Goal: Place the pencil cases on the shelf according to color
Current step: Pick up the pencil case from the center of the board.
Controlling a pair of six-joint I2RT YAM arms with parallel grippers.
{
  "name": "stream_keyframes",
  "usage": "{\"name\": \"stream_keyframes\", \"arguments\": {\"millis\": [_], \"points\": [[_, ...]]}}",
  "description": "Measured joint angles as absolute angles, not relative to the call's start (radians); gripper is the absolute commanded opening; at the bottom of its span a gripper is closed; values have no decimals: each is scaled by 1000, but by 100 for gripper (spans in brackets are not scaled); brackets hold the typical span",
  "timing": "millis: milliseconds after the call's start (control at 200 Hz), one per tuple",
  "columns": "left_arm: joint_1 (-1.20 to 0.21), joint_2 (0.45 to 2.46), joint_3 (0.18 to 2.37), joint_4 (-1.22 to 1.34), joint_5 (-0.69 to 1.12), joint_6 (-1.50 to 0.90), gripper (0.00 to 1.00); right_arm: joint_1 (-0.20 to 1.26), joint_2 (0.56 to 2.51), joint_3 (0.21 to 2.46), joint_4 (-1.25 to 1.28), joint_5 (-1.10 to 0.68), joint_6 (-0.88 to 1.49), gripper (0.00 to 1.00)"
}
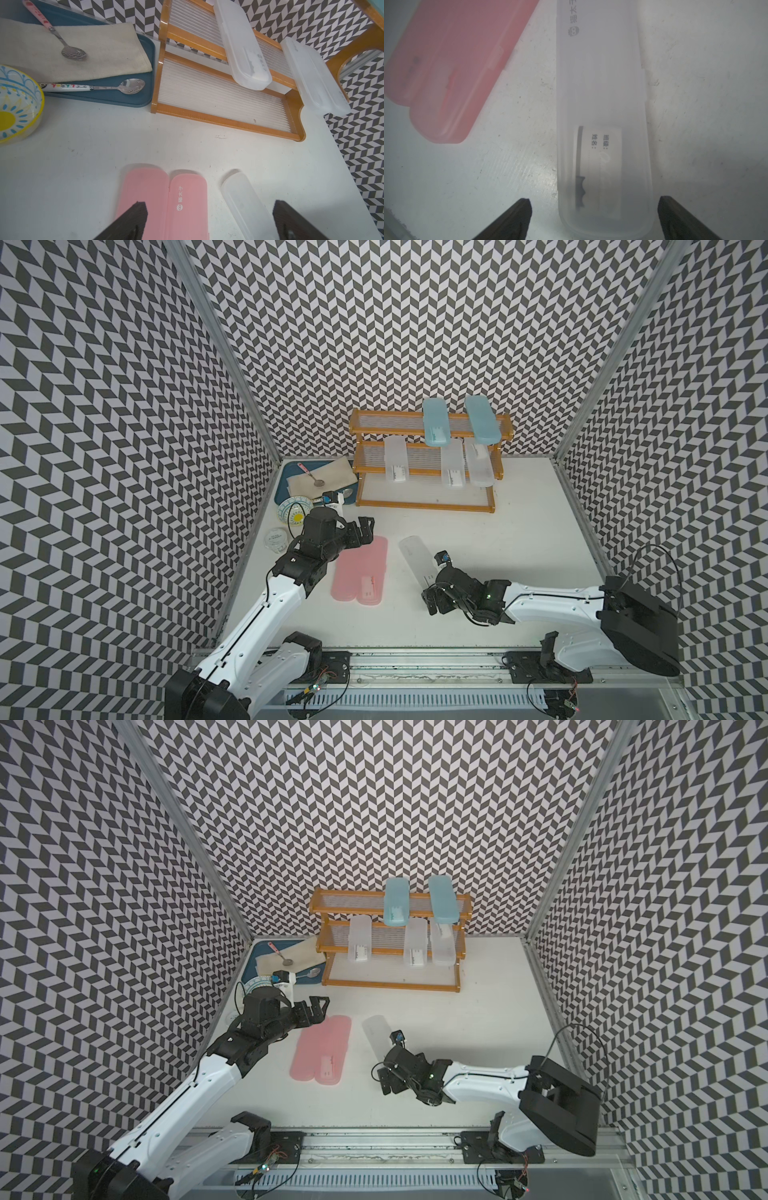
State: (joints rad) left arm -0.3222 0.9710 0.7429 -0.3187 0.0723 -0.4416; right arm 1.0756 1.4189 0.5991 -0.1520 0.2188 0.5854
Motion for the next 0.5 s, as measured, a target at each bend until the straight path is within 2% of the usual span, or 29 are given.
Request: {"name": "stream_keyframes", "arguments": {"millis": [205,501], "points": [[-291,975,743,-319,114,-427,100,1095,1467,599,-152,260,586,100],[-271,975,743,-317,159,-416,100,1148,1514,599,-119,373,637,90]]}}
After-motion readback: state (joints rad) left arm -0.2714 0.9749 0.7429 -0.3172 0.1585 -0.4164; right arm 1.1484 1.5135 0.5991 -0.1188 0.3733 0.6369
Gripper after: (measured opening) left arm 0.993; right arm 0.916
